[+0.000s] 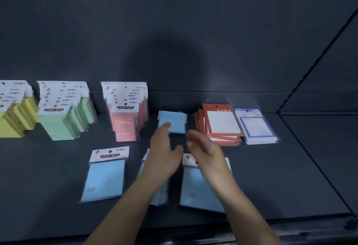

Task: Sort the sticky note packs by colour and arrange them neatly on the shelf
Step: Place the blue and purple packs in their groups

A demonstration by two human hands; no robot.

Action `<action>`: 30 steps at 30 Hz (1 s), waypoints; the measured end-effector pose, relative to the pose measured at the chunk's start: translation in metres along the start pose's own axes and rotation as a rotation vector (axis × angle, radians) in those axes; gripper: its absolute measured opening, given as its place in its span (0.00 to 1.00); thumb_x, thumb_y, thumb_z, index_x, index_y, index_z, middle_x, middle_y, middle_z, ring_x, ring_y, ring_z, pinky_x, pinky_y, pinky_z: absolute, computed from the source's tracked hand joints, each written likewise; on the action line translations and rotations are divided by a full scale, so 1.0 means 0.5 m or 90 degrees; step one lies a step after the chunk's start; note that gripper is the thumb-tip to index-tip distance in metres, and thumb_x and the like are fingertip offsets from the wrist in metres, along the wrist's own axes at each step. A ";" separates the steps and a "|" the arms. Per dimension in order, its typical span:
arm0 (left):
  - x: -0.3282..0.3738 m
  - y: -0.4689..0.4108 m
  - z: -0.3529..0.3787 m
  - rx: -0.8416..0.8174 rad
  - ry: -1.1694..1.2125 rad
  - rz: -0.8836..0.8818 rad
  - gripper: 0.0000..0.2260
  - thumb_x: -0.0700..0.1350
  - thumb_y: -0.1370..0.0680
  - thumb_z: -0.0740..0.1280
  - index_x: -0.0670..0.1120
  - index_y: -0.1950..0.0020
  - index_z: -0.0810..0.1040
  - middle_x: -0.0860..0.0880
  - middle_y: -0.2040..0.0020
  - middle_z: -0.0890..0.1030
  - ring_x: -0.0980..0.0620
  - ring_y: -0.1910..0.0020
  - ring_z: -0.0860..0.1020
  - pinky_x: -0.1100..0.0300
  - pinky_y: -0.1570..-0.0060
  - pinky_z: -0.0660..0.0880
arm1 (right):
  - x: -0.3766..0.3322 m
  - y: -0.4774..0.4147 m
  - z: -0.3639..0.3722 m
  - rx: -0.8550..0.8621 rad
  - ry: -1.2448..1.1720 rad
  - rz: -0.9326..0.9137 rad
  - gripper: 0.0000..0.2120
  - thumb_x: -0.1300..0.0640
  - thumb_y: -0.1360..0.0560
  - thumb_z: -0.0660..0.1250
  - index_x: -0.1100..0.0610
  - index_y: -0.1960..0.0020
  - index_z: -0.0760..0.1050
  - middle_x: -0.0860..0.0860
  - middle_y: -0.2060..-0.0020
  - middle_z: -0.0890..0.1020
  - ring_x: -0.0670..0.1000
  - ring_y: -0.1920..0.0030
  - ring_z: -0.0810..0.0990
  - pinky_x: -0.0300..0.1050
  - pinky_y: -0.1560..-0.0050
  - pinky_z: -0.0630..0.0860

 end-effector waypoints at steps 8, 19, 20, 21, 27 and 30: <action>-0.025 -0.103 -0.008 0.007 -0.020 -0.091 0.18 0.39 0.25 0.62 0.41 0.36 0.68 0.46 0.42 0.75 0.47 0.42 0.75 0.60 0.47 0.71 | 0.014 -0.145 0.078 0.067 -0.065 0.106 0.19 0.65 0.27 0.61 0.58 0.37 0.68 0.56 0.44 0.77 0.52 0.44 0.78 0.44 0.43 0.75; -0.034 -0.085 -0.035 0.167 0.138 -0.011 0.11 0.41 0.24 0.67 0.47 0.43 0.74 0.51 0.46 0.77 0.55 0.50 0.76 0.71 0.53 0.70 | -0.013 -0.123 0.060 0.241 -0.195 0.018 0.11 0.67 0.25 0.62 0.58 0.44 0.72 0.47 0.55 0.76 0.41 0.57 0.75 0.27 0.59 0.72; -0.034 -0.079 -0.043 0.184 0.196 -0.013 0.07 0.40 0.24 0.68 0.48 0.48 0.75 0.49 0.50 0.78 0.54 0.53 0.77 0.71 0.56 0.72 | -0.016 -0.116 0.058 0.252 -0.206 0.002 0.10 0.67 0.25 0.63 0.58 0.45 0.73 0.48 0.55 0.77 0.41 0.57 0.76 0.29 0.57 0.73; -0.034 -0.071 -0.050 0.191 0.260 -0.017 0.06 0.39 0.25 0.68 0.49 0.53 0.75 0.49 0.54 0.79 0.54 0.57 0.77 0.71 0.59 0.73 | -0.017 -0.107 0.056 0.255 -0.221 -0.006 0.09 0.67 0.25 0.63 0.58 0.46 0.73 0.50 0.54 0.78 0.44 0.55 0.77 0.32 0.54 0.74; -0.026 0.003 -0.099 0.120 0.456 -0.002 0.12 0.29 0.25 0.63 0.47 0.56 0.75 0.51 0.62 0.77 0.55 0.61 0.75 0.63 0.64 0.75 | -0.025 -0.056 0.054 0.139 -0.193 -0.064 0.13 0.69 0.25 0.64 0.51 0.49 0.73 0.46 0.58 0.80 0.43 0.62 0.77 0.37 0.59 0.76; -0.046 0.044 -0.143 0.103 0.457 -0.006 0.17 0.27 0.25 0.59 0.47 0.47 0.77 0.51 0.59 0.80 0.54 0.60 0.77 0.62 0.61 0.76 | -0.030 -0.027 0.079 -0.013 -0.097 -0.073 0.17 0.67 0.26 0.65 0.45 0.48 0.74 0.50 0.62 0.79 0.47 0.66 0.75 0.41 0.63 0.73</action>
Point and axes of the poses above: each hand's wrist, its own y-axis away from the middle knuckle, its own z-axis out of the palm, x = y × z, the point moved 2 cm from there along -y, towards the middle knuckle
